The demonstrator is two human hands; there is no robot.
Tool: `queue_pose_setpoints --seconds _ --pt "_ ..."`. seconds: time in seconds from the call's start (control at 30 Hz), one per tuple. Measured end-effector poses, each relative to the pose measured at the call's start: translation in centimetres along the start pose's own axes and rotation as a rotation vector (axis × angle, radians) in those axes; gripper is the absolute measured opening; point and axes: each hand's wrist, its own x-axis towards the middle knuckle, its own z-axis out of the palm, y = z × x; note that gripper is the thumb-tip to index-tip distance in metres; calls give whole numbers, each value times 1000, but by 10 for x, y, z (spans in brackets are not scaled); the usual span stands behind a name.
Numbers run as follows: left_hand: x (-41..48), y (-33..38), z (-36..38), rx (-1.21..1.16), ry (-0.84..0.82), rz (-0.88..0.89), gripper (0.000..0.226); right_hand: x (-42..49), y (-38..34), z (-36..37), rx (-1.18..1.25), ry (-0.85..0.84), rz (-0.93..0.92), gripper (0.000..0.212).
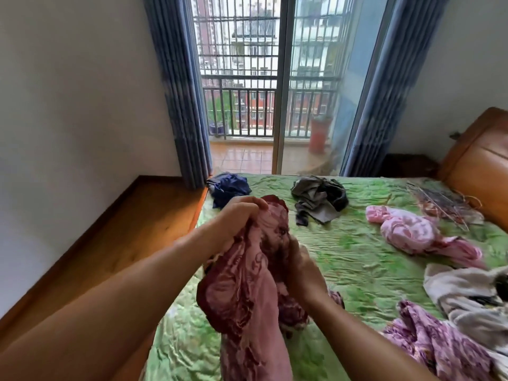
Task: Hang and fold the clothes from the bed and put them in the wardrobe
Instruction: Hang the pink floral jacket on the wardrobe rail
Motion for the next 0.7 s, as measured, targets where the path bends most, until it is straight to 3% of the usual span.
queue_pose_setpoints --seconds 0.07,0.13,0.27,0.43,0.57,0.63,0.7 --pt "-5 7 -18 191 -11 44 21 9 -14 -6 77 70 16 20" --pt "-10 8 -40 579 -22 133 14 24 -19 -20 91 156 53 4" --pt "-23 -3 -70 1272 -80 195 62 46 -36 -71 103 252 75 4" --pt "-22 -9 -77 1667 -1 213 85 50 -75 -129 -43 261 -114 43" --pt "-20 4 -85 1730 73 310 65 43 -81 -150 -549 330 -555 41" --pt "-17 11 -90 1767 106 372 56 39 -77 -160 -779 268 -691 66" --pt "-12 18 -94 1806 145 389 53 35 -66 -172 -981 200 -709 81"
